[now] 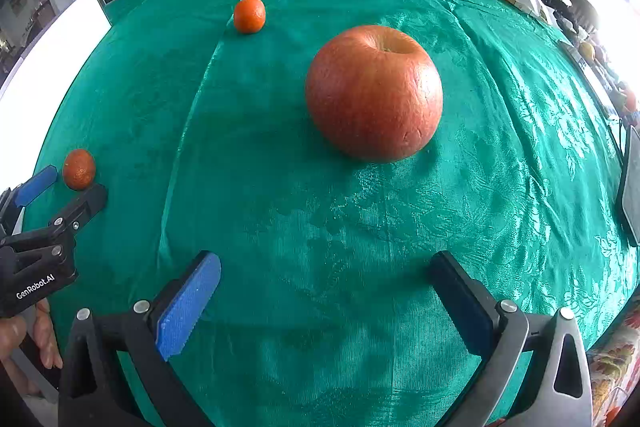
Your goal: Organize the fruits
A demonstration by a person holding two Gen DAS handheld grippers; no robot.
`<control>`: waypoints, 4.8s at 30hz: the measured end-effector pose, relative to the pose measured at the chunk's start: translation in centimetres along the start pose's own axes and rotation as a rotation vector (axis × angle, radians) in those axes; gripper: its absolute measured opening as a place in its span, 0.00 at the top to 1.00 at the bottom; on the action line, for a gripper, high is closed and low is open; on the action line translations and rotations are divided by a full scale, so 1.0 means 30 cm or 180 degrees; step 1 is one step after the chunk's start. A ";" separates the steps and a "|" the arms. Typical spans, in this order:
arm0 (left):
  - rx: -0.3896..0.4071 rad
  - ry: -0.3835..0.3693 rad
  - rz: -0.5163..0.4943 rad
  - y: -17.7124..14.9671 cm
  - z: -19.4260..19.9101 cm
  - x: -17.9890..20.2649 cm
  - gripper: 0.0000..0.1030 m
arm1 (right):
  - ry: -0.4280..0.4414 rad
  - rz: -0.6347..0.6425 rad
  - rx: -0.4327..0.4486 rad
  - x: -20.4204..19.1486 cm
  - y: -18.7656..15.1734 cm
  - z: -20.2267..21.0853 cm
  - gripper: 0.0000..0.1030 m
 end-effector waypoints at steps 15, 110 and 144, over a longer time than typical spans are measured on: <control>0.0001 -0.0514 0.0081 -0.010 0.052 -0.020 0.02 | 0.0133 -0.0184 0.0123 0.030 0.001 0.026 0.00; 0.0142 -0.0160 0.0091 0.144 0.035 0.110 0.07 | -0.0261 -0.0587 0.0374 0.227 0.164 -0.117 0.00; 0.0046 0.0129 0.0191 0.140 -0.113 0.038 0.00 | -0.0307 -0.0670 0.0398 0.237 0.166 -0.120 0.00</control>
Point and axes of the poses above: each gripper's, at about its wrist camera, not at the fingertips, and z roughly against the way its jaws point, x to its right, y to its top, the point moved 6 cm from there along -z, roughly the way its jaws point, and after that the axes turned 10 degrees about -y, right-handed, at the moved point
